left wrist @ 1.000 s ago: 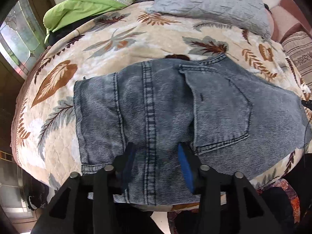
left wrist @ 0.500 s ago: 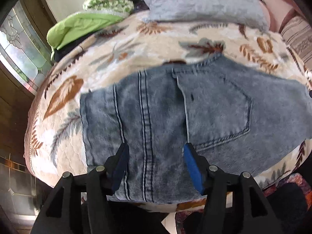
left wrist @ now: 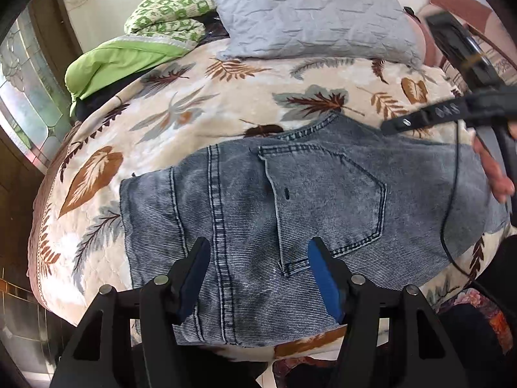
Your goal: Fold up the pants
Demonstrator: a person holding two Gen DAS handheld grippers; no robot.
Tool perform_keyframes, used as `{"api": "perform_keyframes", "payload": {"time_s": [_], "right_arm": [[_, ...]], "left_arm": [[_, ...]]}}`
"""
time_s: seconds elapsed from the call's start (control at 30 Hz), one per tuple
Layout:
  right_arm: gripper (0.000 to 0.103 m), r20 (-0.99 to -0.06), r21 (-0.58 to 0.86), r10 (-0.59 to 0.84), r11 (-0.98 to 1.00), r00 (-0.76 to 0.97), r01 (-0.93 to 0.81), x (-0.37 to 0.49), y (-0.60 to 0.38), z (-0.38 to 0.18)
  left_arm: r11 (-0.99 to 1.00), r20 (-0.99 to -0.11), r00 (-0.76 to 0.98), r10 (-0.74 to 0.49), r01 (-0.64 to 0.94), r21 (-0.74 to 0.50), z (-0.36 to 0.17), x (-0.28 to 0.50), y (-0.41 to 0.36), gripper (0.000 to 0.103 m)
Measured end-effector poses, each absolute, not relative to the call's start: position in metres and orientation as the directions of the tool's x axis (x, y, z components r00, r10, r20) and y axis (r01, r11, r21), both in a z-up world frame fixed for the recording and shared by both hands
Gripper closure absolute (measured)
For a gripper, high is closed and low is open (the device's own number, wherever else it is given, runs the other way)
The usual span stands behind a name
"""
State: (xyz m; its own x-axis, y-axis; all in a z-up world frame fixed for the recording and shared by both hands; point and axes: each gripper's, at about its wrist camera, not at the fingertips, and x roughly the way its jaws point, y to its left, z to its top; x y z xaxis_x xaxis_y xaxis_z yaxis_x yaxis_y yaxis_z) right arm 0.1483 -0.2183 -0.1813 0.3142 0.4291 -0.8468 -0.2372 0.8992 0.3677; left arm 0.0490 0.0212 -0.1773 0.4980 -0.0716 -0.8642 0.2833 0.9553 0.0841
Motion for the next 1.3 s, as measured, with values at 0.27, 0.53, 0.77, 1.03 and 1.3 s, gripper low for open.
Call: {"api": "perform_keyframes", "payload": {"time_s": [0.27, 0.53, 0.77, 1.03, 1.3], "right_arm": [[0.087, -0.899, 0.245, 0.336, 0.917, 0.282, -0.314, 0.185, -0.176, -0.213], [0.087, -0.883, 0.248, 0.341, 0.922, 0.321, -0.297, 0.172, -0.189, -0.218], [0.082, -0.851, 0.328, 0.415, 0.899, 0.322, -0.291, 0.150, -0.217, -0.232], [0.071, -0.856, 0.277, 0.389, 0.901, 0.341, -0.333, 0.160, -0.202, -0.198], [0.039, -0.860, 0.310, 0.420, 0.881, 0.291, -0.357, 0.182, -0.186, -0.212]], "left_arm": [[0.942, -0.879, 0.472, -0.063, 0.318, 0.104, -0.206, 0.051, 0.023, 0.035], [0.957, -0.889, 0.448, -0.089, 0.287, 0.049, -0.218, 0.055, 0.036, 0.017], [0.951, -0.892, 0.449, -0.057, 0.297, 0.089, -0.221, 0.054, 0.029, 0.014], [0.957, -0.889, 0.453, -0.060, 0.279, 0.077, -0.214, 0.049, 0.036, 0.014], [0.956, -0.891, 0.450, -0.064, 0.283, 0.074, -0.217, 0.053, 0.035, 0.014]]}}
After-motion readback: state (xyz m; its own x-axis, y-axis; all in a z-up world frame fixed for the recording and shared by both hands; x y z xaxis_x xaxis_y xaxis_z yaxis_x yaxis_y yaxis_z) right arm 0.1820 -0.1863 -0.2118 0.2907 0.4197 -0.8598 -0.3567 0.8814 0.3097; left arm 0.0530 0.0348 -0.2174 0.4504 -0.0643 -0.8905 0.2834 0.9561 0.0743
